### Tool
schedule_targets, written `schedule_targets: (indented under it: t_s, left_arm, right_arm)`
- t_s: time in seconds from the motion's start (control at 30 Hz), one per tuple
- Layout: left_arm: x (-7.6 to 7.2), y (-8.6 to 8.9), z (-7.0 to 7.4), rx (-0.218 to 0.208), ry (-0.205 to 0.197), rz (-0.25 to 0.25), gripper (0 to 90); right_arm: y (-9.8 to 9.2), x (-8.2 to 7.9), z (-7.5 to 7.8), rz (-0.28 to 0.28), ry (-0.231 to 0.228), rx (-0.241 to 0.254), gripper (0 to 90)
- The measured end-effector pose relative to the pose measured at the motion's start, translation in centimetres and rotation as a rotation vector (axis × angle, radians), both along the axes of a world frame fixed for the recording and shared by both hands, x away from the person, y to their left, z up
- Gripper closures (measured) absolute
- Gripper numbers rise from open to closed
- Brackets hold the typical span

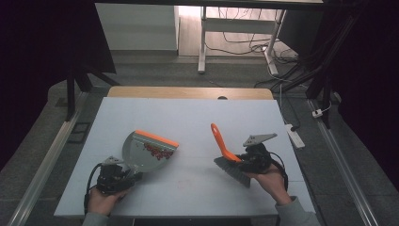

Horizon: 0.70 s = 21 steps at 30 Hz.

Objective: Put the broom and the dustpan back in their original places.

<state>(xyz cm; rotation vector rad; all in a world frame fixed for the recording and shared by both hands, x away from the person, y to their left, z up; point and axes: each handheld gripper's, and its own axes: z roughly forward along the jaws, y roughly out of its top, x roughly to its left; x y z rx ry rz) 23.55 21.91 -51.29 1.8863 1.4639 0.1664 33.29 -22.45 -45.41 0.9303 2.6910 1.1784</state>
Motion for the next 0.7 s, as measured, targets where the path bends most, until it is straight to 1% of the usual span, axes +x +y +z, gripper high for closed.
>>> schedule_targets:
  t_s: [0.1, 0.2, 0.3, 0.43, 0.53, 0.7]
  left_arm:
    - [-0.2, 0.2, -0.1, -0.01, -0.001, 0.023, 61.4]
    - [-0.3, 0.4, -0.2, -0.016, 0.0, 0.051, 61.4]
    - [-0.4, 0.6, -0.3, -0.022, 0.001, 0.077, 61.4]
    - [-0.5, 0.9, -0.4, -0.03, 0.002, 0.124, 61.4]
    - [-0.6, 1.1, -0.5, -0.034, -0.006, 0.157, 61.5]
    - [-0.5, 1.3, -0.8, -0.036, 0.007, 0.172, 61.4]
  right_arm:
    - [-0.1, -0.1, 0.0, -0.009, 0.004, -0.002, 70.6]
    - [-0.3, -0.2, -0.1, -0.022, 0.019, -0.001, 70.6]
    - [-0.4, -0.2, -0.3, -0.02, 0.037, 0.0, 70.6]
    - [-0.5, -0.3, -0.5, -0.015, 0.056, -0.008, 70.6]
    - [-0.6, -0.4, -0.5, -0.018, 0.059, -0.007, 70.6]
    - [-0.9, -0.1, -1.0, -0.026, 0.08, -0.013, 70.6]
